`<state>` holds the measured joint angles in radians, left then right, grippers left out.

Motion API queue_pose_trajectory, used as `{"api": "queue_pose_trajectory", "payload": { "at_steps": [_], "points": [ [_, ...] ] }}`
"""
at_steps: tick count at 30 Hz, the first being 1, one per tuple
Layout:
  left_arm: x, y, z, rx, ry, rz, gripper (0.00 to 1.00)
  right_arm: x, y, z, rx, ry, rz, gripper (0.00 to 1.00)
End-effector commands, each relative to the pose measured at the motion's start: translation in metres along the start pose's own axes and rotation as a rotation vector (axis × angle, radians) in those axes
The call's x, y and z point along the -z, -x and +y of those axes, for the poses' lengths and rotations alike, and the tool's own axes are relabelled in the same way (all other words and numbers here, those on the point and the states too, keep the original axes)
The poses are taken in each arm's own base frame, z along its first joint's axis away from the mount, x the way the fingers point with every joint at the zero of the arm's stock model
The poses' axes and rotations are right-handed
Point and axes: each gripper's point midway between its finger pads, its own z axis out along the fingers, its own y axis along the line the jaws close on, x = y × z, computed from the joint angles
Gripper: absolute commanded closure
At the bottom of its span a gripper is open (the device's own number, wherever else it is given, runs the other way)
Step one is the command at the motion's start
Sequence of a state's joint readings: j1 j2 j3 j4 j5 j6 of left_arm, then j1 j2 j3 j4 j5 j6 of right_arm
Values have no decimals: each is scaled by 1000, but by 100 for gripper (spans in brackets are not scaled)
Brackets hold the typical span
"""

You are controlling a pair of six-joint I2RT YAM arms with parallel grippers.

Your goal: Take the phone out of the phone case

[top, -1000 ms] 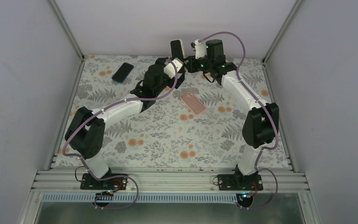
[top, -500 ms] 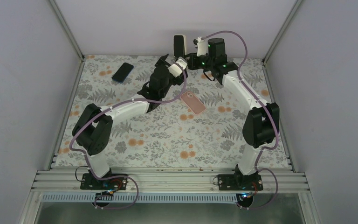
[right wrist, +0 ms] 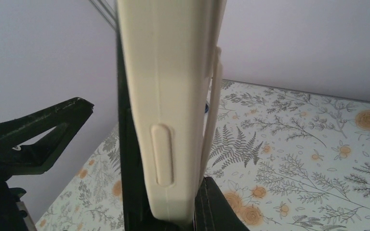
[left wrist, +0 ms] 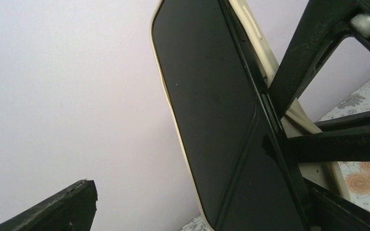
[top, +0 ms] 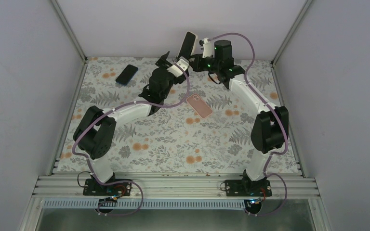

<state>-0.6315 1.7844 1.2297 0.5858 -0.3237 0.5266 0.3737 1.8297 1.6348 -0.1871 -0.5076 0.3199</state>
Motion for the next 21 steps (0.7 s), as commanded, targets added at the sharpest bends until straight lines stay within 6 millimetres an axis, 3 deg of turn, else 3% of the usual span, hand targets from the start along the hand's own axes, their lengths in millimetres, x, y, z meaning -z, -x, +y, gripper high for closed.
{"api": "queue_pose_trajectory", "payload": {
  "at_steps": [1,9,21],
  "points": [
    [2,-30,103,-28,356,71,6,24,-11,47,-31,178,79,97],
    [-8,-51,124,2,373,95,37,29,-18,56,-55,231,92,97],
    [-28,-74,140,53,396,139,35,35,-24,69,-87,307,113,98]
  ]
}}
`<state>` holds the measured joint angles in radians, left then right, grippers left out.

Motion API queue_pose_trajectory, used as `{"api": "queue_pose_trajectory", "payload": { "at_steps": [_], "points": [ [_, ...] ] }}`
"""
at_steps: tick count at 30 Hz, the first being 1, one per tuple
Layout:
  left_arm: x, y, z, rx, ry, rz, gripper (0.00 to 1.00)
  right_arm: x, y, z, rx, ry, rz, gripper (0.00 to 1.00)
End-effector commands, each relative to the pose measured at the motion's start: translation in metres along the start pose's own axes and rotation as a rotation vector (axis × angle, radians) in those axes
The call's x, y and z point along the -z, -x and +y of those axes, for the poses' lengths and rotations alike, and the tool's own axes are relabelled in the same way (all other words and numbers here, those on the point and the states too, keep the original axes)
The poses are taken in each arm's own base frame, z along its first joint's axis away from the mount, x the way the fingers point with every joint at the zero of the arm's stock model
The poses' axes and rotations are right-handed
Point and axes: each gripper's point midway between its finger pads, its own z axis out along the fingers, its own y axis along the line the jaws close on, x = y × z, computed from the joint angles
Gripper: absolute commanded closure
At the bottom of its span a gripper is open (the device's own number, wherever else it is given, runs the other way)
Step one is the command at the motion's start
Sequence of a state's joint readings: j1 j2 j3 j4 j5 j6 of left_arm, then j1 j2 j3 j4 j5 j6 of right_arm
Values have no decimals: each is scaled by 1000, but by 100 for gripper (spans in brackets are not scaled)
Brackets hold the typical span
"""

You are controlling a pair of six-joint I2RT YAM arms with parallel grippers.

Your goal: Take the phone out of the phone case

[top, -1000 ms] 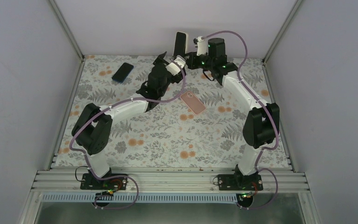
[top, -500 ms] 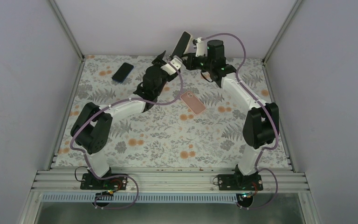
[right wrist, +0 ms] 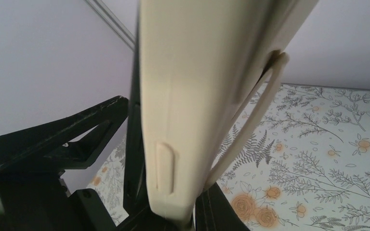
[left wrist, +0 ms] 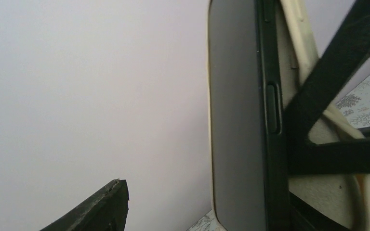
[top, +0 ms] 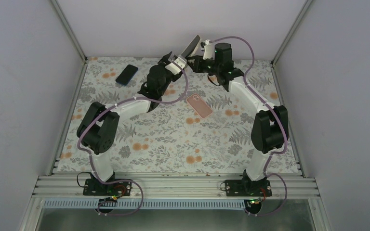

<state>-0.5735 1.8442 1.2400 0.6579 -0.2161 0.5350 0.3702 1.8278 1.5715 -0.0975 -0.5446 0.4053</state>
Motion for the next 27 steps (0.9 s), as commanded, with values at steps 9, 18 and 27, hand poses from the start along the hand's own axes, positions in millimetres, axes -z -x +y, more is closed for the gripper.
{"api": "queue_pose_trajectory", "payload": {
  "at_steps": [9,18,27],
  "points": [
    [-17,-59,134,67,411,171,42,43,-33,94,-84,402,170,98],
    [-34,-57,127,84,406,168,41,39,-48,129,-64,503,229,98],
    [-42,-50,124,104,392,141,45,30,-71,144,-91,556,291,98]
  ]
}}
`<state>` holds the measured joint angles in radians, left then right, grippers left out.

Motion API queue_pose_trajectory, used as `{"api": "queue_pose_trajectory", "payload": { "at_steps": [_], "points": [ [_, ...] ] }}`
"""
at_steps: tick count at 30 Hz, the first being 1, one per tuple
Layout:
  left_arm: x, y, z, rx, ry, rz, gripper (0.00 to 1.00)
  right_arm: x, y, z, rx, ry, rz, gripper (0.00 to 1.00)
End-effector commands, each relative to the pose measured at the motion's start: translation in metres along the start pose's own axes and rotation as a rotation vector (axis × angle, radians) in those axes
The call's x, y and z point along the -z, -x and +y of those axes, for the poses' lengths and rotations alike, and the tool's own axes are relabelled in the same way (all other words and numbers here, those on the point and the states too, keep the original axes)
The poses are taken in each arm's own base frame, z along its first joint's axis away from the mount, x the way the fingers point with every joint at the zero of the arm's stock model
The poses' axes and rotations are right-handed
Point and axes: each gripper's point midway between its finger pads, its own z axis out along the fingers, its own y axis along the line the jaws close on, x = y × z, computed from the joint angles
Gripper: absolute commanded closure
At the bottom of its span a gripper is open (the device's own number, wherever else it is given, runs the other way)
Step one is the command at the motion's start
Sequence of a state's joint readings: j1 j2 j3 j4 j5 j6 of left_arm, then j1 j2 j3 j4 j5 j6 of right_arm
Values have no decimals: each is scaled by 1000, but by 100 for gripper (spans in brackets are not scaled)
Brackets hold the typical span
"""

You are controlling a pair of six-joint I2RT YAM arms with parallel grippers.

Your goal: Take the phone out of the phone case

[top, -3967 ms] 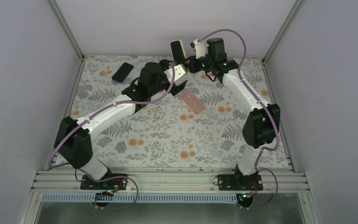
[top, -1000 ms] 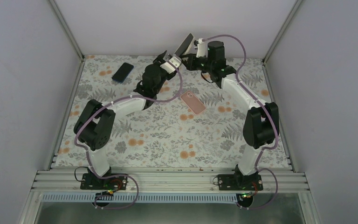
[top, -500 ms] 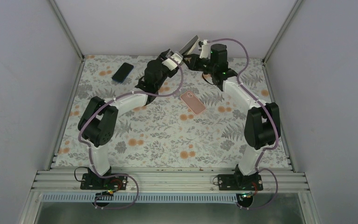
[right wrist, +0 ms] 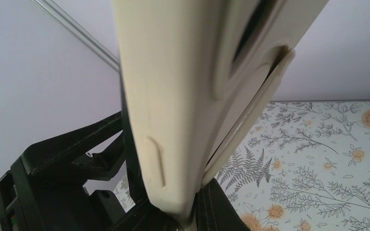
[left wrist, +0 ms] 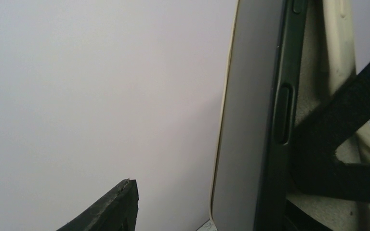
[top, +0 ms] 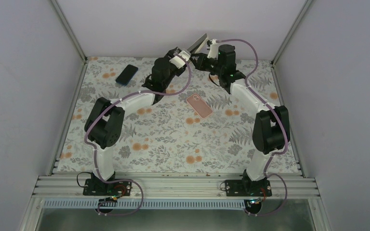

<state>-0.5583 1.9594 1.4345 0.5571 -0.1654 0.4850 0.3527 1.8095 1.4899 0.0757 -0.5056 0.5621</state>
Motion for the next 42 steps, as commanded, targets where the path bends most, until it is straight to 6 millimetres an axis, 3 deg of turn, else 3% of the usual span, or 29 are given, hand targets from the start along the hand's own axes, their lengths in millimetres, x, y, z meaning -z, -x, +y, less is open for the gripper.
{"api": "queue_pose_trajectory", "payload": {
  "at_steps": [1,8,12,15,23,31,38,42],
  "points": [
    [-1,-48,130,67,433,120,45,34,-101,145,-23,540,437,98],
    [-11,-37,111,83,370,85,45,21,-117,153,-39,573,491,98],
    [-22,-40,105,112,329,87,58,22,-124,162,-30,600,508,98],
    [-30,-39,97,132,288,90,76,22,-125,165,-25,605,509,98],
    [-40,-36,98,161,270,90,77,21,-131,166,-36,623,533,98],
    [-34,-47,139,193,291,91,84,17,-134,155,-37,576,525,98],
    [-11,-38,184,152,326,46,97,8,-113,121,45,409,455,98],
    [-7,-36,189,180,276,34,98,7,-101,100,76,322,417,98]
  ]
}}
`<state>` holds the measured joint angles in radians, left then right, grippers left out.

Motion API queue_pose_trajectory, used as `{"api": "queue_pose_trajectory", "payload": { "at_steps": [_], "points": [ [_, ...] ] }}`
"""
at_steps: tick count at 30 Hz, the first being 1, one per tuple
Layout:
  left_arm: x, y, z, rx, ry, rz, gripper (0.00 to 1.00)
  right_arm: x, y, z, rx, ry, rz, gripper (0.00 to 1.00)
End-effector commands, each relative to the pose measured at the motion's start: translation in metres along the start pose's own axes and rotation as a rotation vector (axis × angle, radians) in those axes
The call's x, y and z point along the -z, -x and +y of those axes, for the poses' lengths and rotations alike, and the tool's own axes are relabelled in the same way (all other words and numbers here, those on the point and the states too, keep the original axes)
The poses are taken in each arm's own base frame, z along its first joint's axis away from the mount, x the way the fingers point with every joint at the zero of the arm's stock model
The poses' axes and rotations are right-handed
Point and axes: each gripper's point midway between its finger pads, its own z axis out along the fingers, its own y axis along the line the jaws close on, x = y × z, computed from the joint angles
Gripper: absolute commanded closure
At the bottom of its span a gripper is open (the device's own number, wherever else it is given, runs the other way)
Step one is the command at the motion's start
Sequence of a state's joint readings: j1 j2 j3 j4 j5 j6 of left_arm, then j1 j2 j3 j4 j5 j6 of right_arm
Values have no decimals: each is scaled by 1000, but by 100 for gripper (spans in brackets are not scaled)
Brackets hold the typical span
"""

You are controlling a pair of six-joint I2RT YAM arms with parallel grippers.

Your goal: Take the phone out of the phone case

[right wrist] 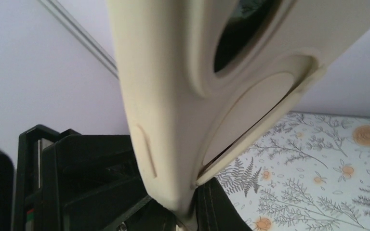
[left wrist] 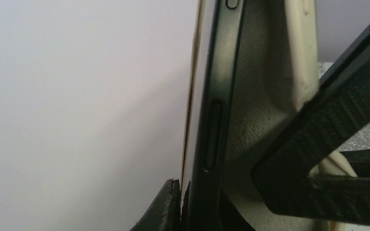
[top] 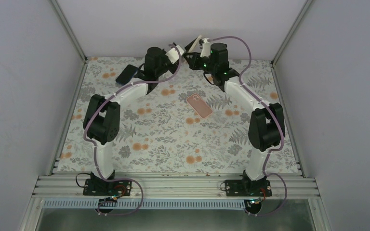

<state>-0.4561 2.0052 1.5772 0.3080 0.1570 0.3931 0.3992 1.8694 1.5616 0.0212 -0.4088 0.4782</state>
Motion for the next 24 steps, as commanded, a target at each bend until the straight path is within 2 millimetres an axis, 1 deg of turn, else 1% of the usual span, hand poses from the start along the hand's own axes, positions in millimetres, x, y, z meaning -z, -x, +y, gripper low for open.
{"api": "queue_pose_trajectory", "payload": {
  "at_steps": [1,6,9,16,19,22,24],
  "points": [
    [58,0,183,102,521,-50,98,35,-84,103,20,389,384,98],
    [57,8,181,117,467,-62,98,34,-77,77,33,314,366,98],
    [61,10,181,105,446,-63,98,35,-69,57,34,263,347,98],
    [89,6,205,79,461,-43,98,39,-54,3,45,146,328,97],
    [102,6,216,76,468,-35,98,40,-61,-18,33,105,366,97],
    [111,7,218,71,450,-36,98,40,-65,-32,54,70,391,97],
    [116,9,217,47,439,-29,98,42,-63,-41,66,44,392,97]
  ]
}}
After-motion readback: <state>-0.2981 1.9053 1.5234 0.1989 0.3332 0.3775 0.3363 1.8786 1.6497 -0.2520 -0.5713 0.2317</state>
